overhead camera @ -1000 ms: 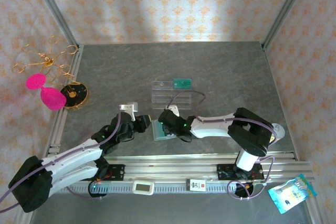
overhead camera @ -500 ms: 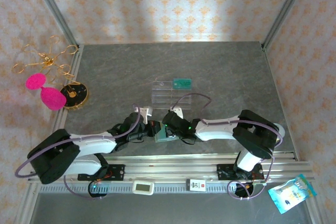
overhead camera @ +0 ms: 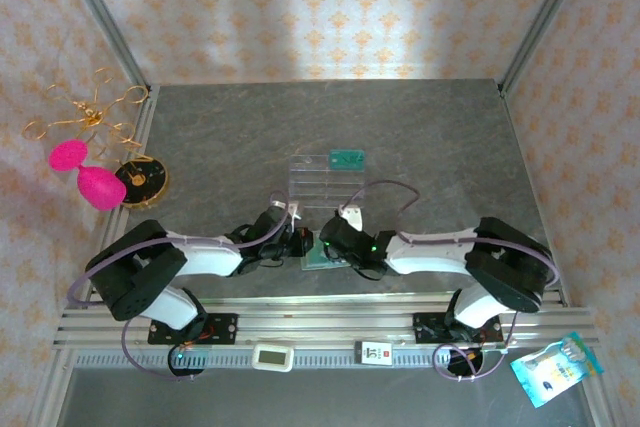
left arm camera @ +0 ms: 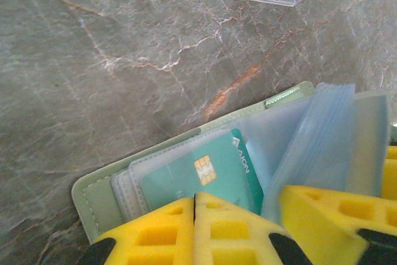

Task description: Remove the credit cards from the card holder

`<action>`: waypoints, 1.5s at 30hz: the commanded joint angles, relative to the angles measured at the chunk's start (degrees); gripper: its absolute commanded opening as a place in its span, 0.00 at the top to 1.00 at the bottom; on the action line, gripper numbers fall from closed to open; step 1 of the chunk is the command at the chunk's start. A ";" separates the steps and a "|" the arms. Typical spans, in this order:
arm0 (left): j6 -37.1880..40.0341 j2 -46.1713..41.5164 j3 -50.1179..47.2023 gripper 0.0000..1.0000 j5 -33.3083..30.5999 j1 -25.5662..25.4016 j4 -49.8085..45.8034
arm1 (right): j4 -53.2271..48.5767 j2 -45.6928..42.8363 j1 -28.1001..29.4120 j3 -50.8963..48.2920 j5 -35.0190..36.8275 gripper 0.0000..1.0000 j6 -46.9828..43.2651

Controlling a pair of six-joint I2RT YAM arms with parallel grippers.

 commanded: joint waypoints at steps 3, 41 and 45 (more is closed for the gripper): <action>2.28 2.38 0.79 1.00 0.36 -0.05 -4.39 | -8.72 -5.84 0.14 -3.88 7.82 0.65 3.89; 7.01 16.09 20.18 1.00 7.39 -8.76 -14.95 | -4.76 -36.41 -5.73 -12.14 2.47 0.75 3.19; 7.04 17.29 20.20 1.00 6.64 -8.65 -16.25 | -0.19 -34.62 -5.81 -13.66 -3.43 0.89 2.03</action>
